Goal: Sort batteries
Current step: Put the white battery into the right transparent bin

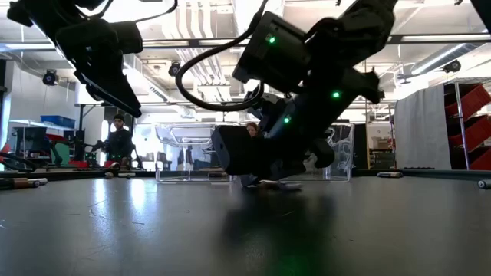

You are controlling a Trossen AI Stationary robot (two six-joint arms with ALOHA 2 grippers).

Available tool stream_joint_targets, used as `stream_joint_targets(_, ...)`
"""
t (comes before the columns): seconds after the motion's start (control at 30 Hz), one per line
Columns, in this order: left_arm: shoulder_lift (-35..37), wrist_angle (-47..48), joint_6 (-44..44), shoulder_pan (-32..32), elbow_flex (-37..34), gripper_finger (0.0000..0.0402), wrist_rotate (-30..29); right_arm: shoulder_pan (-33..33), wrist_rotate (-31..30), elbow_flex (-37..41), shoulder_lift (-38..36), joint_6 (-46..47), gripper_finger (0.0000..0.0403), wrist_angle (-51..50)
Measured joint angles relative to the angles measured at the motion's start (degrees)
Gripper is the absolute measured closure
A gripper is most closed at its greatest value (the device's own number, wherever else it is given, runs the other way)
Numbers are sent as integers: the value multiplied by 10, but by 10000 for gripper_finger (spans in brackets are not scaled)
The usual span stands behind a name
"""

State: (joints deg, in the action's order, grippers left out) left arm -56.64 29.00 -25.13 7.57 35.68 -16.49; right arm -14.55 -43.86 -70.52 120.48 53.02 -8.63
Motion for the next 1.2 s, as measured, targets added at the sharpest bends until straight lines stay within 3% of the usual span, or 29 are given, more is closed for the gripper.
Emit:
stream_joint_targets(0.37, 5, 32, 26, 1, 37, 212, 0, -34, 30, 0, -15, -1, 313, -16)
stream_joint_targets(0.73, 5, 31, 23, 17, 38, 212, 6, -55, 67, 3, -125, -57, 224, -186)
stream_joint_targets(0.87, 5, 27, 16, 36, 39, 212, 6, -95, 140, 3, -198, -77, 188, -274)
stream_joint_targets(1.03, 4, 18, 1, 63, 39, 212, -13, -177, 302, 12, -268, -93, 153, -419)
stream_joint_targets(1.2, 4, -12, -3, 82, 39, 212, -50, -261, 354, 53, -286, -124, 151, -486)
